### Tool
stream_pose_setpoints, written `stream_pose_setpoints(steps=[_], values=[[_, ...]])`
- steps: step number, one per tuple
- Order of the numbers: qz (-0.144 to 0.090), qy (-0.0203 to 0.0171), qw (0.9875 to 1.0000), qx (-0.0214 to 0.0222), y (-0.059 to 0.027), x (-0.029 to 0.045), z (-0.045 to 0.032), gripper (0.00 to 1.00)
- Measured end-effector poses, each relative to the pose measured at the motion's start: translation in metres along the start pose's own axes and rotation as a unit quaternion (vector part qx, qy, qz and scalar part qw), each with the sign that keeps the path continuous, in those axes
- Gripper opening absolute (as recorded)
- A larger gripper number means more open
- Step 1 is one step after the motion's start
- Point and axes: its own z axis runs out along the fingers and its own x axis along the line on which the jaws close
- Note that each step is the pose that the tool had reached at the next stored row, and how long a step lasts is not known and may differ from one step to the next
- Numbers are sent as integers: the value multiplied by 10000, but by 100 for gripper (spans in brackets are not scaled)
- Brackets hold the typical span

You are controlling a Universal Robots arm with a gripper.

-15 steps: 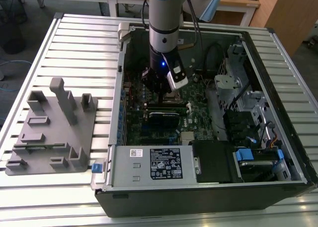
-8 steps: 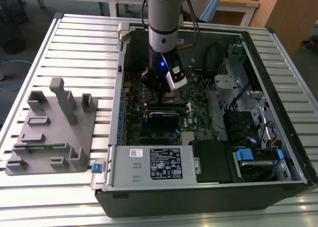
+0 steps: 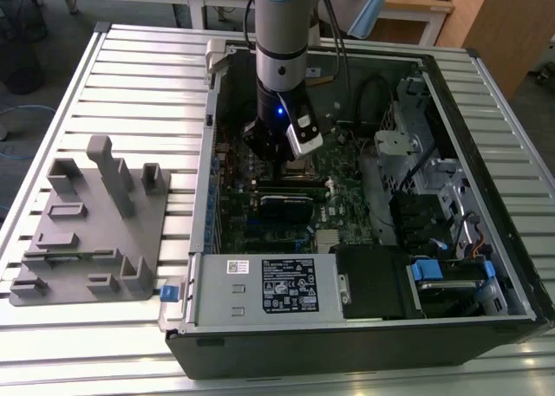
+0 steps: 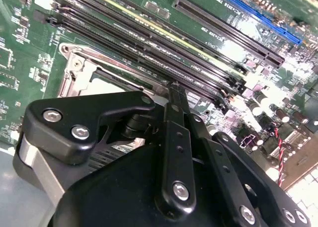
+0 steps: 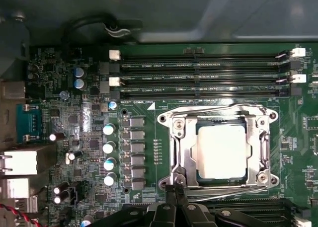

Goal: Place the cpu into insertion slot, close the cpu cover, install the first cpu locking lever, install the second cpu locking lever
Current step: 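Install the second cpu locking lever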

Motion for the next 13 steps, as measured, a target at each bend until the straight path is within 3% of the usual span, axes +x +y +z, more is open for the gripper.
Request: stream_pose_setpoints(steps=[13], values=[[2,-1,10000,-15,33,39,15,11]])
